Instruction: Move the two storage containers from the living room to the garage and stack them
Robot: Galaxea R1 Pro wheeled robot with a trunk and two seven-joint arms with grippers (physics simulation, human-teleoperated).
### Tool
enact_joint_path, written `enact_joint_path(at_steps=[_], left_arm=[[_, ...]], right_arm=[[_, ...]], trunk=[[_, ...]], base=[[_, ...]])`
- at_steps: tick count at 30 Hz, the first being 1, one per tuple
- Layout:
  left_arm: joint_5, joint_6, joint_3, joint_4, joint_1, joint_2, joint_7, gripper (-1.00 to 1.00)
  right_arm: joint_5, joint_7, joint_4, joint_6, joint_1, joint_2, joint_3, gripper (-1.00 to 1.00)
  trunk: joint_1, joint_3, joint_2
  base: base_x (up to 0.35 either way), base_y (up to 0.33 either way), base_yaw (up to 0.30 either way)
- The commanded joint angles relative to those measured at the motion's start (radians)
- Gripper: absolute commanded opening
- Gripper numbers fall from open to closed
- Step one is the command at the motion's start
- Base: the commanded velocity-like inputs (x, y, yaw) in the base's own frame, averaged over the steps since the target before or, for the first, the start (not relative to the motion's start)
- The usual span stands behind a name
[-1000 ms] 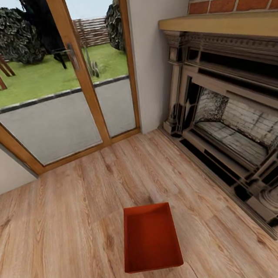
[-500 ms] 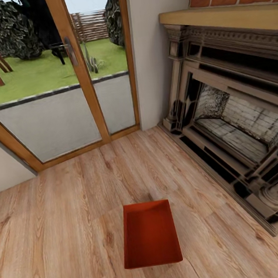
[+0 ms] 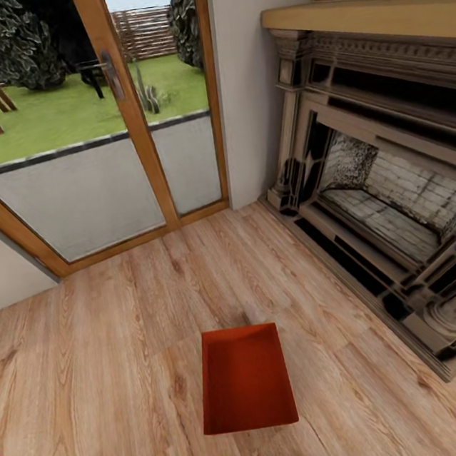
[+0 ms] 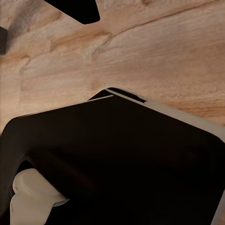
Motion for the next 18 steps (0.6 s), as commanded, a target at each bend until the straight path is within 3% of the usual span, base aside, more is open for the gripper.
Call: enact_joint_path(at_steps=[1, 18], left_arm=[[0.001, -0.003, 0.008, 0.001, -0.001, 0.0, -0.002, 1.0], [0.001, -0.003, 0.008, 0.001, 0.0, 0.002, -0.002, 1.0]], right_arm=[[-0.007, 0.0, 0.003, -0.005, -0.001, 0.001, 0.008, 1.0], [-0.007, 0.001, 0.003, -0.005, -0.001, -0.001, 0.008, 1.0]], trunk=[[0.0, -0.002, -0.001], [0.0, -0.024, -0.001]], base=[[0.0, 0.0, 0.0], [0.0, 0.0, 0.0]])
